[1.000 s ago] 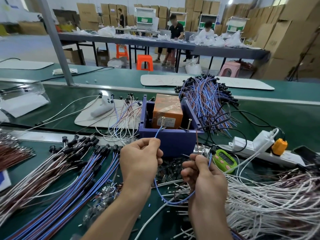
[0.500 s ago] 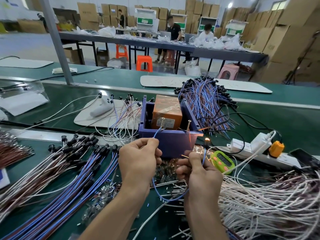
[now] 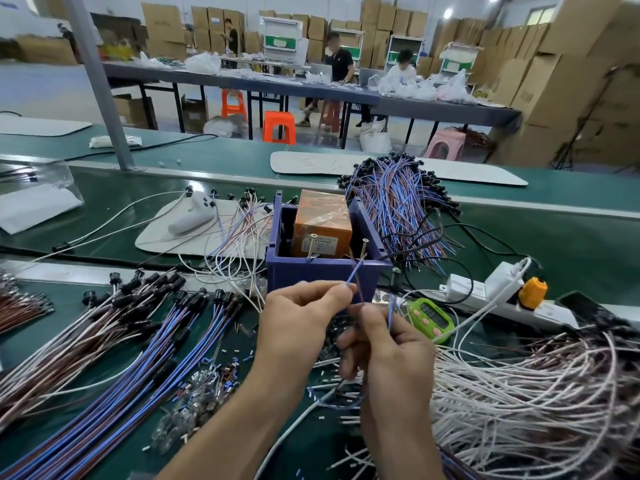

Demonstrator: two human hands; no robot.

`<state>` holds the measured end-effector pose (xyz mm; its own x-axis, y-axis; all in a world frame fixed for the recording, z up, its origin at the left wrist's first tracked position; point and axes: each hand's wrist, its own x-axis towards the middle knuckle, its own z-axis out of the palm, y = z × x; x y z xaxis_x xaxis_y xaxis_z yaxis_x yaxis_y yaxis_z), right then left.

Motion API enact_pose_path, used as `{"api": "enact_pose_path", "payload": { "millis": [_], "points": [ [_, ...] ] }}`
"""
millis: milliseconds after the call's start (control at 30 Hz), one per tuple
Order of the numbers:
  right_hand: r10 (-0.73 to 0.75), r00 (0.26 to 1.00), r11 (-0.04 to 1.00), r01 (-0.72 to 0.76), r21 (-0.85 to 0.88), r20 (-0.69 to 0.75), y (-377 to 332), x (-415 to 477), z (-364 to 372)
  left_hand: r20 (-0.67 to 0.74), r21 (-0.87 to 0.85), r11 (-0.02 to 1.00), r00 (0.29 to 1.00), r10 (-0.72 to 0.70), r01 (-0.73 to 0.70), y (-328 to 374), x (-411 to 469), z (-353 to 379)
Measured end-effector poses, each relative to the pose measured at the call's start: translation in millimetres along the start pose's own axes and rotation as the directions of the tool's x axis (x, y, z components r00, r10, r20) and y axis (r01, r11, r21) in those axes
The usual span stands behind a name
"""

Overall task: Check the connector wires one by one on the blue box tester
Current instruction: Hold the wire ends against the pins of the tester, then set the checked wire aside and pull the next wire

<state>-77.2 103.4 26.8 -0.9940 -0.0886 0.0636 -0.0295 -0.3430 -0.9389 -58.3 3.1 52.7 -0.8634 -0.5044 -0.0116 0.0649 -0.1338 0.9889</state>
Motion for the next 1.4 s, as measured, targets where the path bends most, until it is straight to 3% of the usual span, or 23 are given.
{"api": "enact_pose_path", "payload": {
  "millis": [167,267,367,467,567,633,700,800,900,1067,1133,1267,1333,1400],
  "points": [
    [0.095,0.983,0.993,-0.082,-0.086,0.160,-17.8,-8.2,-5.5,0.190,-0.058,0.994,0.979,-0.077,0.089,14.5,-5.0,-3.6],
    [0.118,0.986,0.988,-0.106,-0.114,0.113,-36.6,-14.5,-25.6,0.069,-0.015,0.997,0.995,-0.073,0.075,22.9,-4.7,-6.1],
    [0.047,0.999,0.958,-0.043,-0.283,0.006,-63.7,-16.6,-67.8,0.001,-0.006,0.998,0.998,-0.068,0.068,26.8,-3.6,-6.2],
    [0.063,0.998,0.867,-0.064,-0.494,-0.020,-95.9,-21.8,-119.7,0.026,-0.029,0.997,0.997,-0.067,0.068,28.9,-4.9,-4.8],
    [0.090,0.992,0.810,-0.122,-0.573,-0.084,-124.1,-34.1,-168.6,0.067,-0.056,0.997,0.997,-0.048,0.052,32.6,-5.0,-0.7],
    [0.088,0.988,0.731,-0.152,-0.665,-0.130,-141.4,-41.5,-196.0,0.111,0.016,0.999,0.993,-0.035,0.034,31.6,-7.5,5.4],
    [0.093,0.984,0.579,-0.179,-0.795,-0.154,-156.2,-45.5,-218.0,0.225,0.202,0.977,0.974,0.024,-0.071,28.7,-17.5,12.9],
    [0.047,0.976,0.253,-0.216,-0.943,-0.211,-171.4,-46.2,-239.9,0.569,0.522,0.757,0.821,0.033,-0.392,26.2,-40.5,30.0],
    [-0.048,0.961,-0.032,-0.274,-0.961,-0.272,-176.9,-44.4,-253.1,0.713,0.561,0.619,0.701,-0.024,-0.549,22.5,-62.5,53.2],
    [-0.215,0.883,-0.128,-0.450,-0.884,-0.418,-167.3,-49.1,-267.3,0.758,0.580,0.308,0.638,0.133,-0.754,0.1,-81.1,81.6],
    [-0.227,0.882,-0.161,-0.452,-0.877,-0.412,-161.3,-51.1,-271.8,0.774,0.571,0.260,0.616,0.146,-0.779,-8.3,-80.7,84.0],
    [-0.317,0.886,-0.222,-0.417,-0.881,-0.339,-153.3,-62.9,-272.8,0.807,0.524,0.292,0.576,0.131,-0.800,-18.3,-80.3,81.2],
    [-0.415,0.860,-0.213,-0.410,-0.887,-0.298,-152.1,-68.7,-265.2,0.785,0.539,0.354,0.608,0.118,-0.764,-21.2,-78.4,76.7],
    [-0.466,0.840,-0.156,-0.388,-0.908,-0.279,-149.7,-73.3,-253.2,0.739,0.555,0.490,0.668,0.081,-0.673,-21.6,-74.7,70.8]
  ]
}}
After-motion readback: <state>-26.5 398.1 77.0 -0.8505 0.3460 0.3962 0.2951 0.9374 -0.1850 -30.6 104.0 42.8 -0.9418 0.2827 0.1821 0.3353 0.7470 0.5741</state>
